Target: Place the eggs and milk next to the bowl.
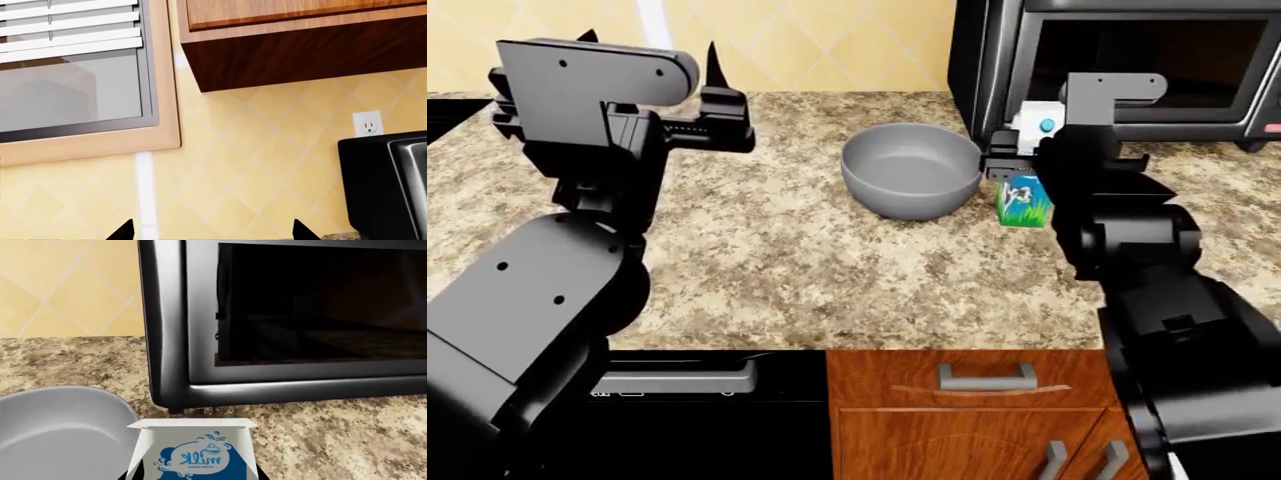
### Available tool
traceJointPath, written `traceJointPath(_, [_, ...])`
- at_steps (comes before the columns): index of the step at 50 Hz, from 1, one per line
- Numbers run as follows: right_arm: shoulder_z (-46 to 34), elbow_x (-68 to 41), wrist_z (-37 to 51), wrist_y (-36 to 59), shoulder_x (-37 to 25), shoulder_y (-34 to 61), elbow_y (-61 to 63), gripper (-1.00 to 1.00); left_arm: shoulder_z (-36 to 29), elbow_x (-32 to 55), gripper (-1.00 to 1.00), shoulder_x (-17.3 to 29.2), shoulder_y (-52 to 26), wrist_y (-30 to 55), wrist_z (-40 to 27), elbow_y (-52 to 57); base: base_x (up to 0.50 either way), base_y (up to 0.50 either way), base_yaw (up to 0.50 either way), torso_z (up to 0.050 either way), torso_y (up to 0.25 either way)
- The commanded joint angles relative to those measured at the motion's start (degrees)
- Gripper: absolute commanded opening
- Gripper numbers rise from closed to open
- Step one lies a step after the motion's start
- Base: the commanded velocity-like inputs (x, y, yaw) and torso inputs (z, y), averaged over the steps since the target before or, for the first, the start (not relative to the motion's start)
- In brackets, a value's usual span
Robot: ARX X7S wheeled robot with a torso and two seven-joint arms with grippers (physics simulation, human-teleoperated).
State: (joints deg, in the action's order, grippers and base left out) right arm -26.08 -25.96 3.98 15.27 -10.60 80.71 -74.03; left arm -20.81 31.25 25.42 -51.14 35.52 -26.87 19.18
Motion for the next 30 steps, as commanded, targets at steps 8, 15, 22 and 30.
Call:
traceJointPath(8, [16.41,17.23,-3.06,0.82,2.15,-2.67,-0.94,-1.0,-0.35,-0.44,1.0,0.36,0.19,-0.7,0.37,-0.93,0.0,0.0,0.0,0.0,0.0])
traceJointPath(15, [20.54,21.52,-2.74,2.77,2.51,-2.71,-0.94,1.0,-0.98,-1.08,1.0,-0.03,0.17,-1.67,0.89,-2.5,0.0,0.0,0.0,0.0,0.0])
traceJointPath(22, [22.92,23.46,-2.65,3.0,2.19,-2.6,-0.94,1.0,-1.09,-0.86,1.0,-0.06,0.07,-1.38,0.77,-2.07,0.0,0.0,0.0,0.0,0.0])
traceJointPath(30, [24.35,24.53,-3.11,2.99,2.09,-2.37,-0.94,1.0,-1.08,-0.67,1.0,-0.02,0.19,-1.45,0.78,-1.9,0.0,0.0,0.0,0.0,0.0])
